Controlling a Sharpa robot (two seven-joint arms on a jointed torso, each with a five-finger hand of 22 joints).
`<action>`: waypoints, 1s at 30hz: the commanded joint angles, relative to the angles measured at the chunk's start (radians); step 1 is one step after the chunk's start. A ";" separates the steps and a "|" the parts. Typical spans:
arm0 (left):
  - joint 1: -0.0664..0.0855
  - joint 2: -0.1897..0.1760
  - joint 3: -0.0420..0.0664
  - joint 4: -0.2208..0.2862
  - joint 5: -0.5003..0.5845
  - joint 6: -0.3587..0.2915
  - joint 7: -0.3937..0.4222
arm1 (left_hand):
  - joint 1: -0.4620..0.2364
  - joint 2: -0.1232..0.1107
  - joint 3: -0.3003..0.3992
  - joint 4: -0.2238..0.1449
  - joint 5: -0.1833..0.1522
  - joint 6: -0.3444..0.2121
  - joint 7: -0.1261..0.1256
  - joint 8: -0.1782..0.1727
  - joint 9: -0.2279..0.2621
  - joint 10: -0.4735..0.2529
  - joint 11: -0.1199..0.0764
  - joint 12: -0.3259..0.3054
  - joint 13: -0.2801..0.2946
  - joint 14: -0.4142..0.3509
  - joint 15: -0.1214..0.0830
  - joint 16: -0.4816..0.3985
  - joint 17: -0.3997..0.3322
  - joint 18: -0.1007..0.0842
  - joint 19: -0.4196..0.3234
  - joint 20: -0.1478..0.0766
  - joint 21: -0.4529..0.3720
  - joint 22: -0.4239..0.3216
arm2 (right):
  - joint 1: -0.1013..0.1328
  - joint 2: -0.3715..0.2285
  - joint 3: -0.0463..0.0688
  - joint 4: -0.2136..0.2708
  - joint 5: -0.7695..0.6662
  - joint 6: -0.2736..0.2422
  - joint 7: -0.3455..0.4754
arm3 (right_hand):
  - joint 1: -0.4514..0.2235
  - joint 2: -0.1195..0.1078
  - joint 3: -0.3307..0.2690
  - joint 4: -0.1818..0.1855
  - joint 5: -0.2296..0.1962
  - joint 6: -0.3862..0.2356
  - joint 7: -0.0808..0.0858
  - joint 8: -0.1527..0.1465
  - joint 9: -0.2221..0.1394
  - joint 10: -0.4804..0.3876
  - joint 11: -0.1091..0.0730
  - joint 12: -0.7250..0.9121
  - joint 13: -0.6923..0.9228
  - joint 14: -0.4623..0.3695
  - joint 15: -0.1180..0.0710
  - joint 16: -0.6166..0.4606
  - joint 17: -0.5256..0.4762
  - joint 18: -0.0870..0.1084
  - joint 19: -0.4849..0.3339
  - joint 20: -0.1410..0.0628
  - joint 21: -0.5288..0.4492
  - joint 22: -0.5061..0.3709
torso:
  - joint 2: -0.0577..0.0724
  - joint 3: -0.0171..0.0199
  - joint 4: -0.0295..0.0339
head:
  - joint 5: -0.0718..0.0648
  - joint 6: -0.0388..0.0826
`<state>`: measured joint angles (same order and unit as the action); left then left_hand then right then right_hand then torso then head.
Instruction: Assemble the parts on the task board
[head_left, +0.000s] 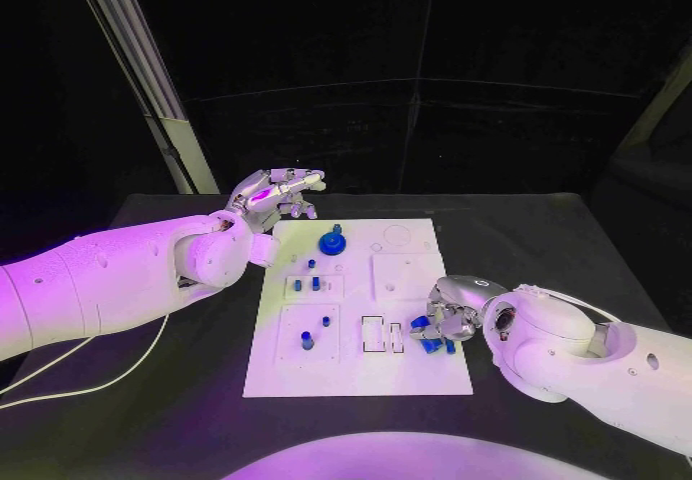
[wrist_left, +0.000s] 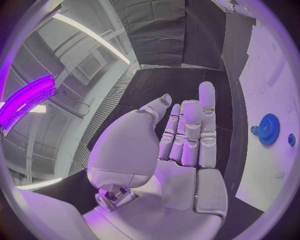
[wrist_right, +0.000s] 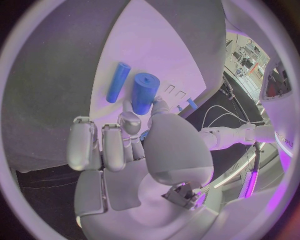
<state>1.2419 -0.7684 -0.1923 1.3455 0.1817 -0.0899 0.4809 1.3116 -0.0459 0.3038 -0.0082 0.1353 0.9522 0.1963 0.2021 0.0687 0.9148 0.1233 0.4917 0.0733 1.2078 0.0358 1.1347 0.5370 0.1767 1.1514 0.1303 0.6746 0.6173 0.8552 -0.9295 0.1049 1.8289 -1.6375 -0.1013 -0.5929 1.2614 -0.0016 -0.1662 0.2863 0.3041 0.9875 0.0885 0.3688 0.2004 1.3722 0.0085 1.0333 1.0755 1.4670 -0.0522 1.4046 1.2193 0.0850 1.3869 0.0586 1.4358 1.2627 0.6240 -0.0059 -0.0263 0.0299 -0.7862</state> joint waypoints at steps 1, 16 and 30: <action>0.001 0.000 0.001 0.001 -0.003 0.015 0.001 | 0.008 -0.004 0.000 -0.006 0.003 -0.009 -0.001 0.003 -0.001 -0.007 0.000 0.004 -0.001 -0.007 0.001 -0.005 -0.001 0.007 -0.001 0.006 -0.005 -0.001 | -0.005 -0.001 -0.004 0.011 0.007 -0.045 -0.006 | 0.018 0.013 -0.008 -0.002 0.030 0.003 -0.004 0.011 0.011 0.009 -0.004 0.015 0.017 0.044 -0.010 0.006 0.006 -0.020 0.005 -0.007 0.008 0.005 | -0.001 0.0010 -0.0001 | 0.003 0.001; 0.001 0.003 0.001 0.000 -0.003 0.019 0.000 | 0.008 -0.004 0.000 -0.006 0.003 -0.009 -0.001 0.003 -0.001 -0.007 0.000 0.004 -0.001 -0.007 0.001 -0.005 -0.001 0.007 -0.001 0.006 -0.005 -0.001 | -0.005 -0.013 -0.003 0.097 0.113 -0.254 -0.002 | 0.013 0.025 -0.030 0.003 0.072 0.019 -0.017 0.044 0.050 0.028 -0.015 0.035 0.046 0.048 -0.018 0.017 0.030 -0.024 0.019 -0.014 0.019 0.028 | 0.000 -0.0001 0.0045 | 0.001 0.003; 0.001 0.006 0.001 0.000 -0.003 0.021 -0.001 | 0.008 -0.004 0.000 -0.006 0.003 -0.009 -0.001 0.003 -0.001 -0.007 0.000 0.004 -0.001 -0.007 0.001 -0.005 -0.001 0.007 -0.001 0.006 -0.005 -0.001 | -0.004 0.052 -0.002 0.059 0.184 -0.191 -0.004 | 0.004 0.034 -0.036 0.005 0.079 0.019 -0.019 0.049 0.059 0.026 -0.016 0.026 0.042 0.047 -0.020 0.016 0.028 -0.025 0.019 -0.016 0.020 0.030 | 0.002 -0.0023 0.0068 | 0.001 0.004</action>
<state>1.2418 -0.7635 -0.1924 1.3446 0.1817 -0.0827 0.4771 1.3116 -0.0459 0.3038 -0.0082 0.1353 0.9522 0.1963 0.2021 0.0687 0.9148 0.1233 0.4917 0.0735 1.2078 0.0358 1.1347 0.5371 0.1766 1.1514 0.1303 0.6746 0.6174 0.8492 -0.8795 0.1021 1.8896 -1.4928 -0.3093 -0.5959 1.2647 0.0260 -0.1957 0.2910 0.3783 1.0034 0.0724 0.4135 0.2606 1.3937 -0.0053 1.0648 1.1189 1.4668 -0.0663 1.4174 1.2485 0.0693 1.4029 0.0425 1.4515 1.2913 0.6245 -0.0078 -0.0207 0.0305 -0.7817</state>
